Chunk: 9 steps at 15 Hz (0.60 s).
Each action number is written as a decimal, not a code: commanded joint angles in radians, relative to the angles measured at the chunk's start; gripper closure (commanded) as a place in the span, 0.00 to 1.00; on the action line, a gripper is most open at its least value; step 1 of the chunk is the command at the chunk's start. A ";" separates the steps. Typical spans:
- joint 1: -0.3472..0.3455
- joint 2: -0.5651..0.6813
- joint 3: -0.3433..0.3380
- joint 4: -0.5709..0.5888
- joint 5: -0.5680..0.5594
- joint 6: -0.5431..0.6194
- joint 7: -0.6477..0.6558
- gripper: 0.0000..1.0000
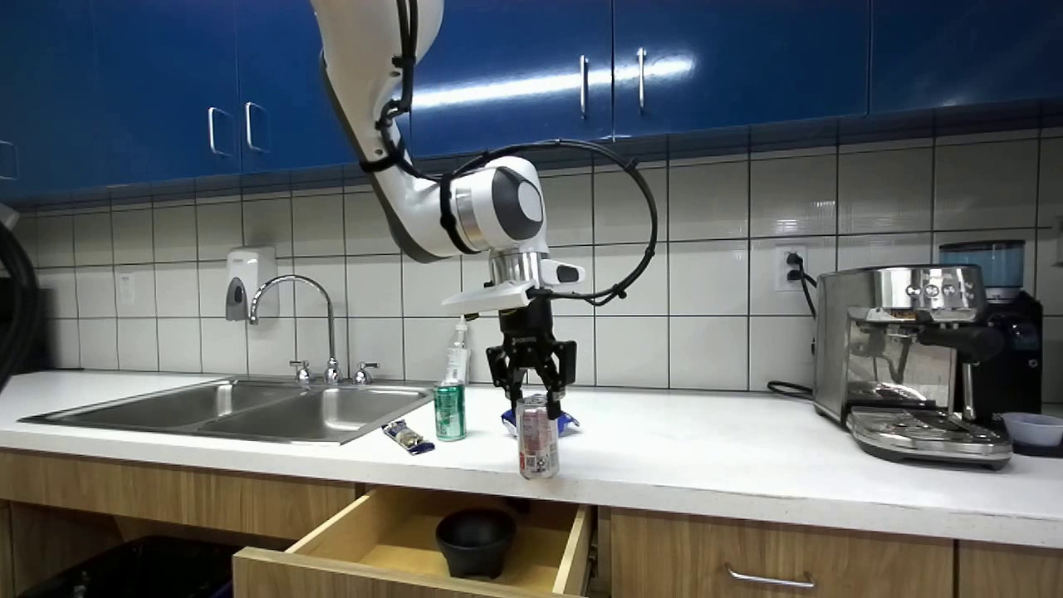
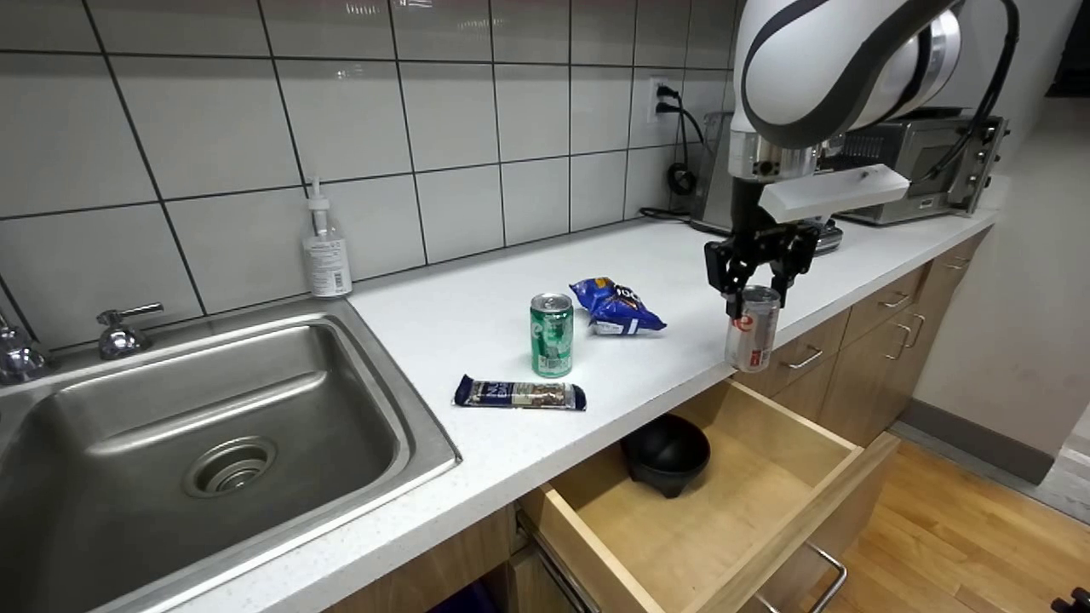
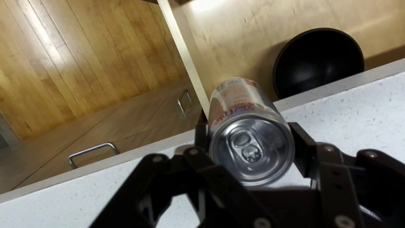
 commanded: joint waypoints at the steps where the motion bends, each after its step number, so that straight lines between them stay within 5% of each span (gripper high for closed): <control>1: -0.011 -0.048 0.013 -0.054 -0.008 0.011 -0.015 0.62; 9: 0.001 -0.021 0.013 -0.101 -0.035 0.092 0.010 0.62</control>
